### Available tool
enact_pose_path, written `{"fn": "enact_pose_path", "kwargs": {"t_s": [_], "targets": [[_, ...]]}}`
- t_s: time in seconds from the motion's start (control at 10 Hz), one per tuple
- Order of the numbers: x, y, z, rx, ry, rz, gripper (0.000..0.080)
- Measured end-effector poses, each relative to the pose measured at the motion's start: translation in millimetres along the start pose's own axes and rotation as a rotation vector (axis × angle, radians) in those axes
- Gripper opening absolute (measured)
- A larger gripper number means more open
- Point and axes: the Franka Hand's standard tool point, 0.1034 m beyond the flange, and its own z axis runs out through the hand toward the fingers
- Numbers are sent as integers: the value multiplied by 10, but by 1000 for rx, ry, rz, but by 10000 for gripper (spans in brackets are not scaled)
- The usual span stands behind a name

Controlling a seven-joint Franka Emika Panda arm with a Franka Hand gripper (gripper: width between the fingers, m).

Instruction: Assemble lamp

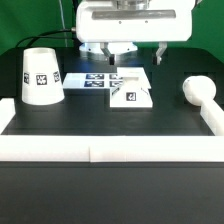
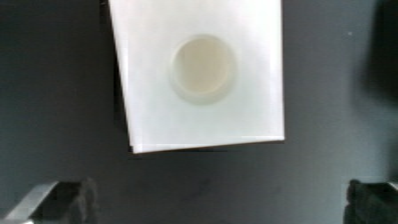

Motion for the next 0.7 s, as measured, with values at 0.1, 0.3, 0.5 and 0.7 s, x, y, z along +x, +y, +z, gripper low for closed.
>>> {"fn": "enact_pose_path", "kwargs": {"t_s": [0.1, 0.3, 0.5, 0.7], "targets": [[-15, 20, 17, 0, 3, -28, 700], [-96, 23, 100, -3, 22, -85, 700], [-159, 53, 148, -3, 16, -123, 700], [-184, 63, 210, -3, 22, -123, 700]]}}
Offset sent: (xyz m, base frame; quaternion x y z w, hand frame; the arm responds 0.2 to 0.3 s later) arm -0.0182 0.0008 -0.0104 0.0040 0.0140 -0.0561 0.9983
